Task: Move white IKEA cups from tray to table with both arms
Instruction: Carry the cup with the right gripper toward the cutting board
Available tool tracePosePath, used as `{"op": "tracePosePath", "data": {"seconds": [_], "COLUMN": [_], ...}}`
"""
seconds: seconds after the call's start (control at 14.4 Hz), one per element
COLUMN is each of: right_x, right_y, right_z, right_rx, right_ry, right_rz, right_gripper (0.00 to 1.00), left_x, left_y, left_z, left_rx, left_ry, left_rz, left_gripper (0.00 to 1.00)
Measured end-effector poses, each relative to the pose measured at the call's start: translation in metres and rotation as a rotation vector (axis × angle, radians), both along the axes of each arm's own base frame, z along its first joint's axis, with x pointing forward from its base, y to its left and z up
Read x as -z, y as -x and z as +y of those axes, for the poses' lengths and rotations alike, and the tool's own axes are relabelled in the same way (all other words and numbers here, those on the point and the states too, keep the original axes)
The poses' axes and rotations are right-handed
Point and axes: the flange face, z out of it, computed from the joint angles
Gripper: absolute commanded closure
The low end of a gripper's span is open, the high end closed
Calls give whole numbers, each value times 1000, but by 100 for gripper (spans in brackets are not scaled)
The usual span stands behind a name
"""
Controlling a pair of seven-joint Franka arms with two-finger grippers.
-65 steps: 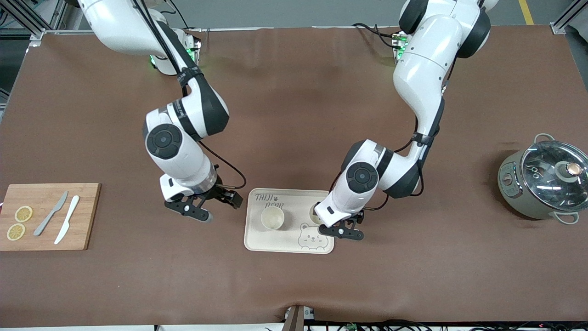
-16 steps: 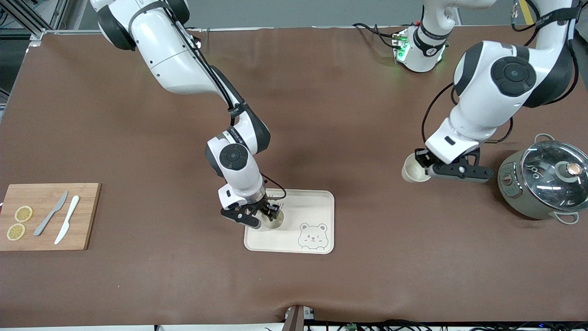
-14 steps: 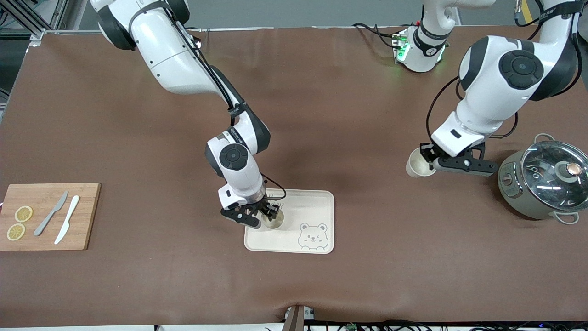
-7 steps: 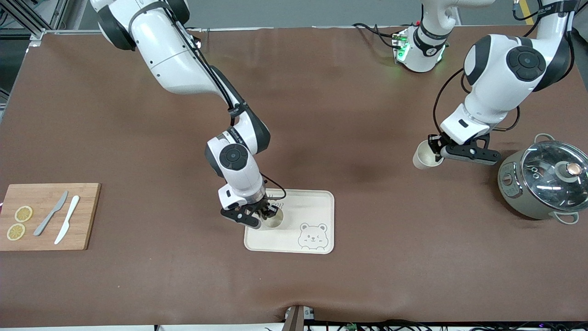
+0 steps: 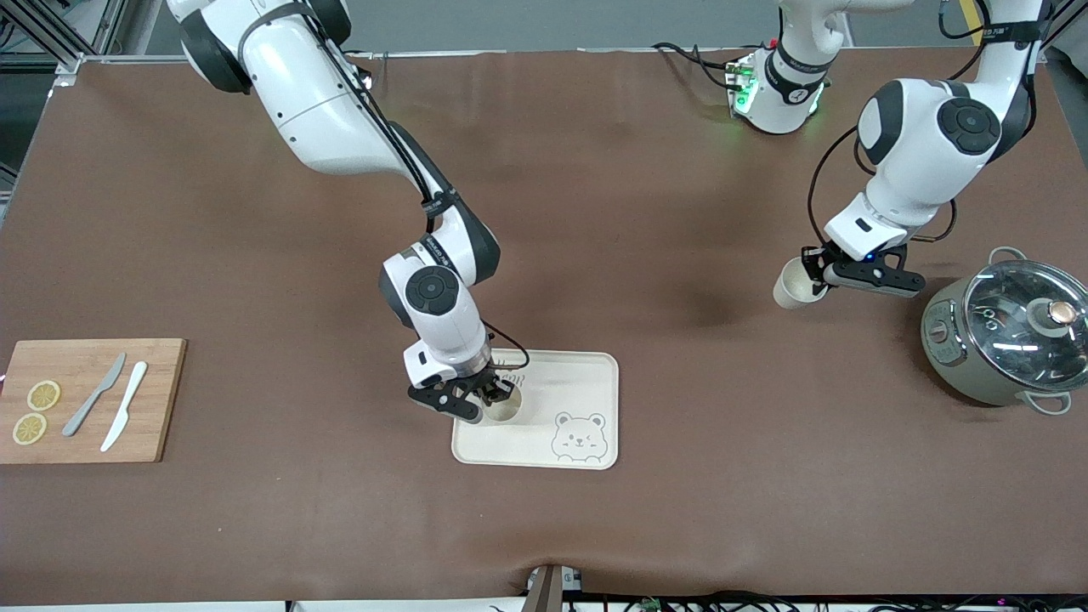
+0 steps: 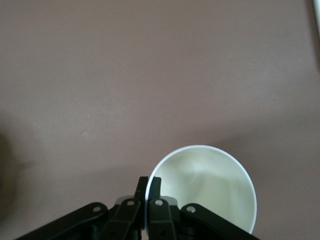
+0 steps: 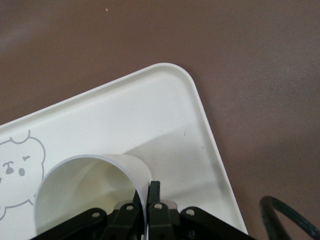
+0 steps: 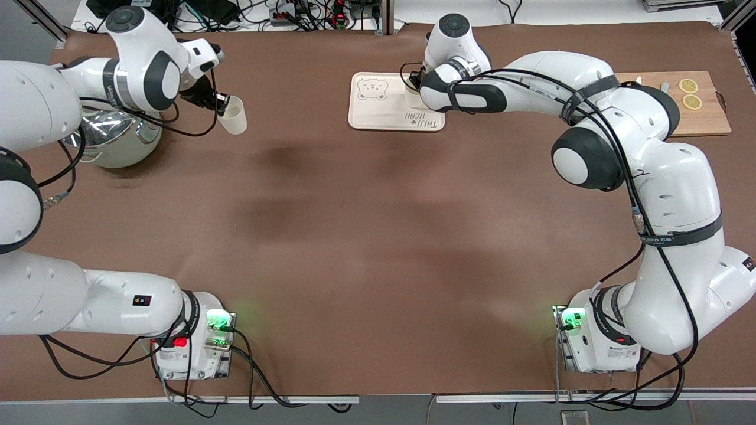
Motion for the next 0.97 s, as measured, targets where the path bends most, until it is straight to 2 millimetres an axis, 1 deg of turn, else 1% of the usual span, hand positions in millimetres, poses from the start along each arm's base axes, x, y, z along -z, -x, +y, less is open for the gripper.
{"op": "tracePosePath", "data": {"seconds": [0.21,0.56,0.69,0.83,0.97], "right_x": [0,-16,-24,-38,-59], "right_y": [-1,-10,-18,-28,-38], "right_z": [0,-4,-17,-38,-63], "right_rx": [1,7,-13,-37,-67], "right_ry": [0,6,27,58,85], "right_rz": [-1,-11,-6,13,31], "right_gripper": [100,100,100,100,100], "left_x": [12,39,49,58,68], "left_y": [9,29,37,43,45], "left_z": [17,28,32,37,41], "left_rx": [0,-15,-21,-27,-35], "left_ry": [-8,-11,-13,-11,14], "left_rz": [0,-21,-25,-22,-24], "left_gripper": [100,100,100,100,100]}}
